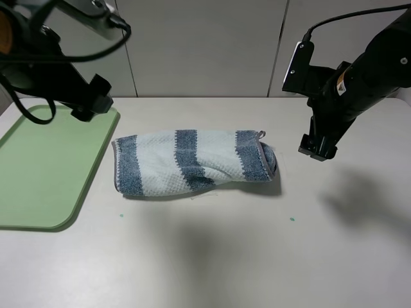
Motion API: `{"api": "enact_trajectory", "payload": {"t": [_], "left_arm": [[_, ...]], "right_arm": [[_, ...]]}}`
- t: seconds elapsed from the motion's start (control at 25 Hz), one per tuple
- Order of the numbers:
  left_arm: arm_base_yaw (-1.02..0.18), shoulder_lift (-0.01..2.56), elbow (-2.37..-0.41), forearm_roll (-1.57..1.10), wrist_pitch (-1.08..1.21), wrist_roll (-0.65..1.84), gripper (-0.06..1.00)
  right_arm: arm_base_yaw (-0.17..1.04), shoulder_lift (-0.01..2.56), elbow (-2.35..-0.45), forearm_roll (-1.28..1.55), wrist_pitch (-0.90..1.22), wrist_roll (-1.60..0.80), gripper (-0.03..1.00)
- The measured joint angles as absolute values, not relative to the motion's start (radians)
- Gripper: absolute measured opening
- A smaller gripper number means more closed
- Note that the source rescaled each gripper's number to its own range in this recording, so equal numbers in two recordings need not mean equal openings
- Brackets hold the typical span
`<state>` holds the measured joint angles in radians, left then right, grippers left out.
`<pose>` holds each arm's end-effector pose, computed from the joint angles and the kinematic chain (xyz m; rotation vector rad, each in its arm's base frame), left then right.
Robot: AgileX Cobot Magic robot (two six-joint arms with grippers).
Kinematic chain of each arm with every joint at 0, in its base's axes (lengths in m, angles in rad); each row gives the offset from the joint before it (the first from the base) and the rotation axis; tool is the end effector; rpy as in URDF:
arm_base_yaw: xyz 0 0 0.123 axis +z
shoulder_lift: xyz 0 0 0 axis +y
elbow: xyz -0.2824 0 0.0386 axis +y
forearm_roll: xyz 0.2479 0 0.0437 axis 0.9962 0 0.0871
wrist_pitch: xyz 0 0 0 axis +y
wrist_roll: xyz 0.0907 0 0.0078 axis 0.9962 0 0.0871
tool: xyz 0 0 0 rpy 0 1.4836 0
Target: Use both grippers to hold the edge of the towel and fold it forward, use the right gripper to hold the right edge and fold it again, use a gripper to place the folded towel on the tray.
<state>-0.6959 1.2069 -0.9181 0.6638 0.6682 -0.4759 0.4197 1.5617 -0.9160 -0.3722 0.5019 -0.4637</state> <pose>0.2116 -0.1314 0.3140 0.6689 2.1613 0.1292 0.2862 0.1102 0.2145 -1.4413 2.1894 -0.3617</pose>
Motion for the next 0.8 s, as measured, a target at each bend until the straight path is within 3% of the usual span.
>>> {"api": "enact_trajectory", "payload": {"t": [0.4,0.8], "left_arm": [[-0.696,1.083,-0.783,0.65,0.704,-0.476,1.0],[-0.696,1.083,-0.77,0.65,0.704,-0.476,1.0]], "right_arm": [[0.42,1.562,-0.916,-0.365,0.497,-0.464,1.0],[0.42,1.562,-0.916,-0.333,0.497,-0.443,1.0]]}}
